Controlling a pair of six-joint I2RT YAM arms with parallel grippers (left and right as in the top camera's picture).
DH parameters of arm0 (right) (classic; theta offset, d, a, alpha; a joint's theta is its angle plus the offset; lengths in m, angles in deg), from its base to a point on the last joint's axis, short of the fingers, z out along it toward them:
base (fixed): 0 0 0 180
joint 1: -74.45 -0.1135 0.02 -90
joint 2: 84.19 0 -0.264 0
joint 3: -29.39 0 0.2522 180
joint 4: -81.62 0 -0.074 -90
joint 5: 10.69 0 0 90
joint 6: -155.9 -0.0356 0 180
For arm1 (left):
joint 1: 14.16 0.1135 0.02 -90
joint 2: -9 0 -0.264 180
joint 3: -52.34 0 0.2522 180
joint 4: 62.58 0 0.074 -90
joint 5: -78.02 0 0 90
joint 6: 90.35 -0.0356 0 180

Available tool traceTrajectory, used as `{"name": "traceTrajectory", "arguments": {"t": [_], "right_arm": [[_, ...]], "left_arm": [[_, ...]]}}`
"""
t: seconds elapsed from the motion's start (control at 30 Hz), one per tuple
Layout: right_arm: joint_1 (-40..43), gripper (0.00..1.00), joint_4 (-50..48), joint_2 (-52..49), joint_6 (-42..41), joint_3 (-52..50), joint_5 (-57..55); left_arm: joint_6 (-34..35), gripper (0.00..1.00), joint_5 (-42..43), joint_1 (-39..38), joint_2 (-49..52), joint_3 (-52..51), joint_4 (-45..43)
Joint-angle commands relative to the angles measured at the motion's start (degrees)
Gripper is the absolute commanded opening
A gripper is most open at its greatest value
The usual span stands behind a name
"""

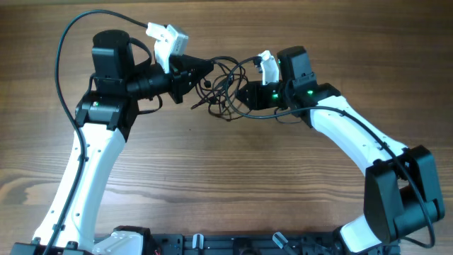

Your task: Untangle cables

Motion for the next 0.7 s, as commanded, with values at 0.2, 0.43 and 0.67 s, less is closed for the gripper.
{"name": "traceTrajectory", "arguments": {"t": [0.2, 0.43, 0.67], "right_arm": [[0.79, 0.07, 1.84, -0.92, 0.39, -0.20, -1.22], [2.19, 0.05, 6.23, -0.92, -6.21, -0.20, -15.93], [8.70, 0.04, 10.01, -0.92, -6.93, -0.20, -20.72]], "left_arm": [[0.31, 0.04, 1.07, 0.37, -1.20, 0.96, -0.42], [0.31, 0.04, -0.66, 0.87, -1.22, 0.96, -0.42], [0.33, 0.04, -0.66, 5.09, -1.22, 0.96, -0.39]]}}
